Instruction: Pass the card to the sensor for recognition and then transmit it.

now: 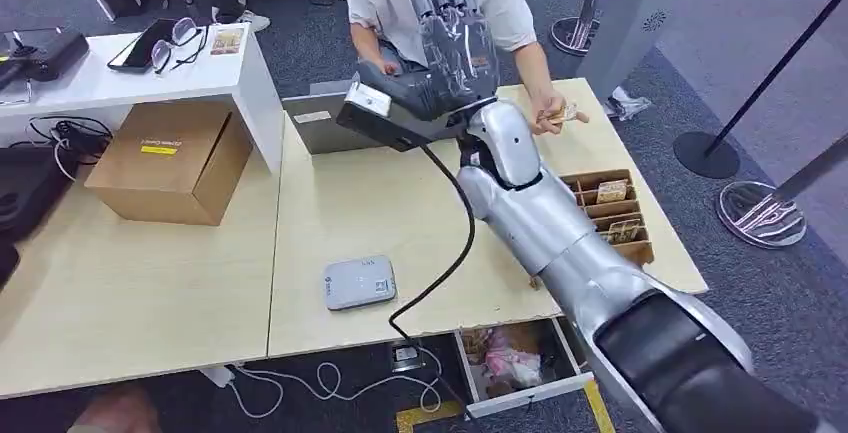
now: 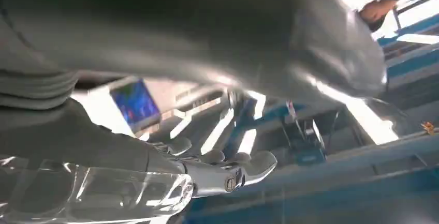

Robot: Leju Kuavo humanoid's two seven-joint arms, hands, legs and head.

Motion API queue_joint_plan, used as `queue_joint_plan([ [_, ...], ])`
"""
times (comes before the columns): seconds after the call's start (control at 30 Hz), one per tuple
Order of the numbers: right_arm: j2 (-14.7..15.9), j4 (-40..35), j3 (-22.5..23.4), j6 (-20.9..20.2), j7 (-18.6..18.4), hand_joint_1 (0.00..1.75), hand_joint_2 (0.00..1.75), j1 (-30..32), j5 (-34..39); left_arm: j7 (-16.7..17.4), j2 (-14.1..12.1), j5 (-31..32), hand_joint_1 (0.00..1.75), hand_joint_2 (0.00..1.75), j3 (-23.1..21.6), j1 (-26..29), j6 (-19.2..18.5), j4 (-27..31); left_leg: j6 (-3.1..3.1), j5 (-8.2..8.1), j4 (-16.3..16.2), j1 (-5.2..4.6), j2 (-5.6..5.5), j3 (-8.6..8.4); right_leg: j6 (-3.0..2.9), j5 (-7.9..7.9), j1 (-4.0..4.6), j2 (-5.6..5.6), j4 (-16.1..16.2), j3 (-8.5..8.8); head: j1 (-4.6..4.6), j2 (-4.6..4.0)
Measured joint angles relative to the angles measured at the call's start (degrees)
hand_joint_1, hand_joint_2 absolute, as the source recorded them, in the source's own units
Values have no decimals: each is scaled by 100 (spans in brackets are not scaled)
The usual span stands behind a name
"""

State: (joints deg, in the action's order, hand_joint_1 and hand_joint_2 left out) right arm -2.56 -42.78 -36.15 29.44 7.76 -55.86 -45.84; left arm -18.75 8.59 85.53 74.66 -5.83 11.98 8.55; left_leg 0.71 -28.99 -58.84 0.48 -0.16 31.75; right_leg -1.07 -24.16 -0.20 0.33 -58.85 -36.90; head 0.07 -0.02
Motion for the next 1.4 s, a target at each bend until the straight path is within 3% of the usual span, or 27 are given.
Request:
queue_joint_plan([
  [0.33, 17, -1864, 122, -1419, 559, 0, 0, 871, 3304, -70, -26, -18, 0, 0, 142, 25, -20, 0, 0, 0, 0, 0, 1, -1, 0, -1, 1, 1, 0, -1, 0, 0],
  [0.6, 279, -3262, 94, -1934, 769, 0, 0, 1873, 4468, -109, -52, -33, 0, 0, 291, 76, 0, 0, -3, -3, 0, -1, 1, 1, 1, -2, 1, -1, 4, -1, 2, 0],
  [0.9, 632, -4087, 142, -1962, 972, 0, 0, 3073, 4446, -63, -55, -33, 0, 0, 391, 82, 2, 0, -4, -5, 1, -1, 0, 3, 1, -2, 0, -1, 5, -2, 0, 0],
  [1.1, 752, -4229, 240, -1910, 1023, 0, 0, 3454, 4242, -31, -55, -35, 0, 0, 407, 83, 13, 0, -3, -8, 1, 0, 2, 4, 1, -3, 0, 1, 5, -2, 0, 0],
  [1.23, 818, -4172, 243, -1697, 1029, 0, 0, 3473, 3464, 136, -57, -140, 0, 0, 457, 83, 81, 0, -3, -7, 1, 0, 3, 4, 1, -3, 0, 1, 5, -1, 0, 0],
  [1.4, 1012, -3796, 269, -1057, 1079, 0, 0, 3288, 2310, 155, -35, -210, 0, 0, 590, 88, 245, -22, -4, -7, 1, -1, 2, 4, 1, -1, 0, 0, 5, 0, 0, 0],
])
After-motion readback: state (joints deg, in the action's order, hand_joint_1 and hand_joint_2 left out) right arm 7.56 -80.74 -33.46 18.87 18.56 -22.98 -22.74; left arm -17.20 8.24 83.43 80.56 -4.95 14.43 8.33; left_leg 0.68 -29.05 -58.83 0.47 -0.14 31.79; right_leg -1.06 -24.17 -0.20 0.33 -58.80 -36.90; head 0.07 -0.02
